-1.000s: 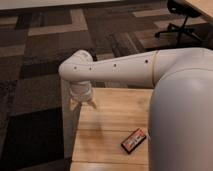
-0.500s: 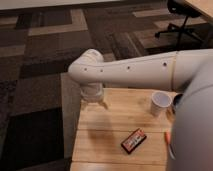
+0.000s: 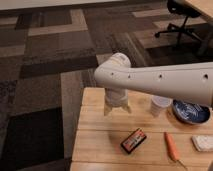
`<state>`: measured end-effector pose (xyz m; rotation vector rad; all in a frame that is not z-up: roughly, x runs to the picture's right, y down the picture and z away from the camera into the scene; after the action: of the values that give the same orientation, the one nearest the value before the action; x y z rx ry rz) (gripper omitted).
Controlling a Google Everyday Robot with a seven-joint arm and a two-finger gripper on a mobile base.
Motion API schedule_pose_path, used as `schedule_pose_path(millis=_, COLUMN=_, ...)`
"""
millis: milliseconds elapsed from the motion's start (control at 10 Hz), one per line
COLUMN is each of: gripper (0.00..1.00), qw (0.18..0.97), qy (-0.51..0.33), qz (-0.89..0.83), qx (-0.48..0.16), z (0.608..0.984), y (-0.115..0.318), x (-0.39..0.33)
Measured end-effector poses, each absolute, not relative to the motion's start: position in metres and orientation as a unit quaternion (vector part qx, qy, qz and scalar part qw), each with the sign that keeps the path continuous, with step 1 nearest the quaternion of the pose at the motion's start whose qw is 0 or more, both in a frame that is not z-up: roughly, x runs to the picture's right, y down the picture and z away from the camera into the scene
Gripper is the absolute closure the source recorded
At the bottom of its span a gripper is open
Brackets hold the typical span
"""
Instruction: Place the white sponge in the ceramic cup
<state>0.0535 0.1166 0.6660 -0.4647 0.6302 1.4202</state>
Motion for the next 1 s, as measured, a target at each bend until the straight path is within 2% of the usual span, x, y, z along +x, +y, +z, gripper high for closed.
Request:
schedule_pose_path(millis=400, gripper=0.35, qw=0.676, qy=0.274, qz=0.647, qx=-0.220, z=0.669, y=0.122, x=0.054)
schedule_pose_path(millis=700, gripper=0.35, qw=0.634, qy=0.270, qz=0.695, qx=-0.208, z=0.672, y=0.152, x=0.138)
schedule_pose_path(millis=1000, gripper=0.35, qw=0.641, qy=0.276, qz=0.688, qx=-0.199, z=0.684, y=0.178, x=0.219)
